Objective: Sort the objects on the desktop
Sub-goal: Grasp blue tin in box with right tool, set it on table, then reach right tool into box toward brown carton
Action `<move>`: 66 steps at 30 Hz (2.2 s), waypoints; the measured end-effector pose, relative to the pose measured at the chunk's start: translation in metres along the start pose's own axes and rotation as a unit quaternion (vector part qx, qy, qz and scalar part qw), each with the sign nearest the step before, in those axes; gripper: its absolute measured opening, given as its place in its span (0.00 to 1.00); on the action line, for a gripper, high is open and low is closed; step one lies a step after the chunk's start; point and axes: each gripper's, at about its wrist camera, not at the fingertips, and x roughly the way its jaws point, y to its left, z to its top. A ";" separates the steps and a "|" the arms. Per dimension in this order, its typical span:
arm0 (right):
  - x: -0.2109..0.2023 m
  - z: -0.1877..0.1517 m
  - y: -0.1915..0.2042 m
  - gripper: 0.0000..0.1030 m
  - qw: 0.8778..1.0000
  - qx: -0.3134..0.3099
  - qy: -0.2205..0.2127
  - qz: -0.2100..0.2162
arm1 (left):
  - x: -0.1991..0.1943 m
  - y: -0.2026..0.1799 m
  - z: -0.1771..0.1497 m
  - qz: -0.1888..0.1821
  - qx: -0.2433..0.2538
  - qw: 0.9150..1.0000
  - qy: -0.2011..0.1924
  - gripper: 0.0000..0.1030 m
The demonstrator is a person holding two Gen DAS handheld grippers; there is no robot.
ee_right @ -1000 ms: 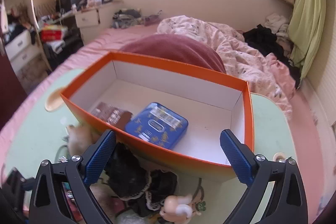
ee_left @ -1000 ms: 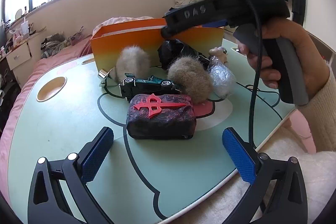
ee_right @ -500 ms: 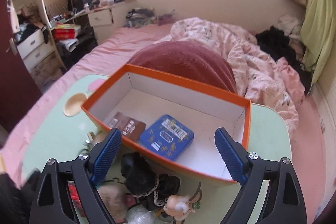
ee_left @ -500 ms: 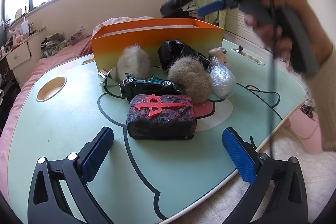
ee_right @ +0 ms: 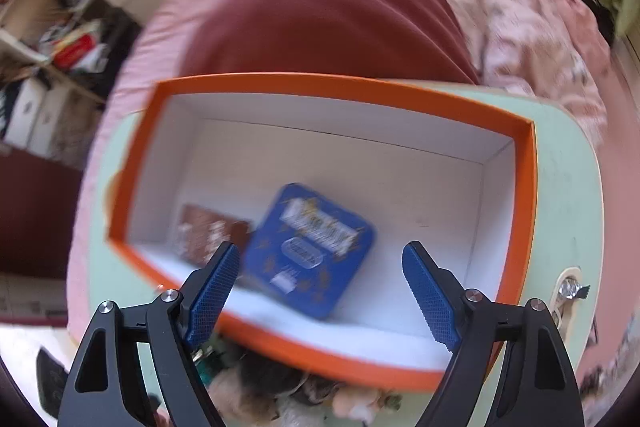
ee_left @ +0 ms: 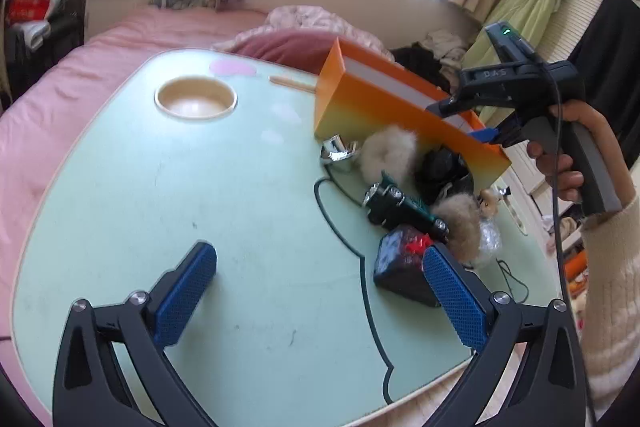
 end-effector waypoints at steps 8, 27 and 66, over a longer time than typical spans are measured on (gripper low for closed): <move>0.022 -0.001 0.028 0.77 0.998 -0.037 0.035 -0.047 | 0.001 -0.006 -0.003 0.019 0.017 1.000 0.004 1.00; -0.047 -0.019 -0.005 0.65 0.992 -0.005 -0.113 0.063 | 0.000 -0.006 -0.002 0.013 0.016 1.000 0.003 1.00; -0.036 -0.276 0.002 0.78 0.958 -0.199 -0.208 0.023 | -0.008 -0.022 0.009 0.071 0.066 0.995 -0.026 1.00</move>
